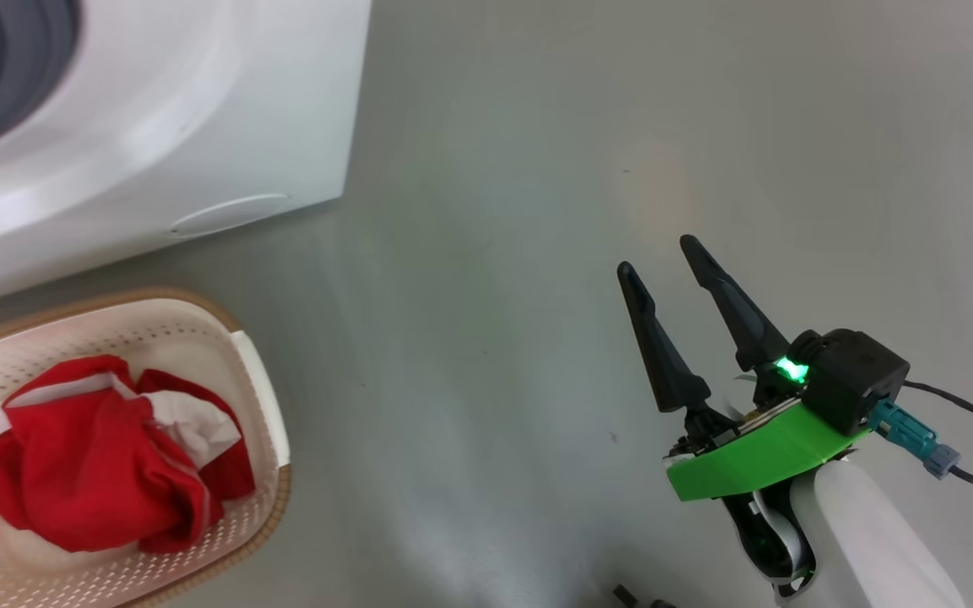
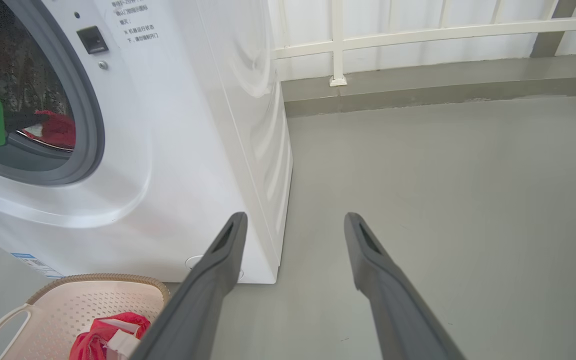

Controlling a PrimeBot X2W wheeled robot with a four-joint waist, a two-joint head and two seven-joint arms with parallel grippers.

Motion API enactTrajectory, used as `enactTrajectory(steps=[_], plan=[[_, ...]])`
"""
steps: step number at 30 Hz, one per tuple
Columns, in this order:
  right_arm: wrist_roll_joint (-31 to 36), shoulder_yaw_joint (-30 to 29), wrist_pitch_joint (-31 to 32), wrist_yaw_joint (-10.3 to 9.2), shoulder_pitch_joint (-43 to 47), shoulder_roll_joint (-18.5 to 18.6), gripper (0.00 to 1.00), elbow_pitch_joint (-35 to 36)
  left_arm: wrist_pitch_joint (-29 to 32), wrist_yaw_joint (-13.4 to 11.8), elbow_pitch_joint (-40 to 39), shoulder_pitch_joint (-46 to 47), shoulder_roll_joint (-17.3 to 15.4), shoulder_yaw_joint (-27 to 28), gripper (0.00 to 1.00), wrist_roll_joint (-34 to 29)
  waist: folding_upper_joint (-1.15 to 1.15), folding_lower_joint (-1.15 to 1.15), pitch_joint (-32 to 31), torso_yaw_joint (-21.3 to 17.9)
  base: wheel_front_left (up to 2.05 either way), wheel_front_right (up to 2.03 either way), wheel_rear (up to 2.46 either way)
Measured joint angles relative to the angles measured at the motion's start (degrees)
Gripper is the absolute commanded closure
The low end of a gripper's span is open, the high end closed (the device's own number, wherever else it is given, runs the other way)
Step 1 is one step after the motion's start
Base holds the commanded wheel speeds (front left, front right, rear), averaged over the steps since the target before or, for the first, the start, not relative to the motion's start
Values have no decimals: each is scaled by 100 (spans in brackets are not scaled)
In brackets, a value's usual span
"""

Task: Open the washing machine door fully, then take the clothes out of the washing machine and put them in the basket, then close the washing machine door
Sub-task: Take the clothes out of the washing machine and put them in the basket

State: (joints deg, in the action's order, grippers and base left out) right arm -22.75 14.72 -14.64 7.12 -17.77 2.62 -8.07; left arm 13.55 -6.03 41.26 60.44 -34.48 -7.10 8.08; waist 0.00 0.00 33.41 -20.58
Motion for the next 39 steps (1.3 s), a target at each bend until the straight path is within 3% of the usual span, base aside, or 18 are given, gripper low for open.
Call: enactTrajectory(steps=[10,19,25,31,39], plan=[[335,-122,0,0,55,1,0,-22,-814,-11,-936,-801,537,236,100,572,0,0,-349,321,0,0,0],[622,-319,1,0,246,9,0,-64,-1209,-214,-2247,-1748,1033,303,100,911,0,0,-639,754,0,0,0],[630,-398,0,0,384,10,0,-83,-1391,-379,-3125,-2463,1222,308,100,1002,0,0,-922,949,0,0,0],[671,-491,0,1,547,12,0,-124,-1580,-699,-4065,-3116,1471,334,100,1066,0,0,-1217,1107,0,0,0],[680,-516,8,0,777,12,0,-185,-1728,-994,-5076,-3968,1599,330,100,1016,0,0,-1672,1206,0,0,0]])
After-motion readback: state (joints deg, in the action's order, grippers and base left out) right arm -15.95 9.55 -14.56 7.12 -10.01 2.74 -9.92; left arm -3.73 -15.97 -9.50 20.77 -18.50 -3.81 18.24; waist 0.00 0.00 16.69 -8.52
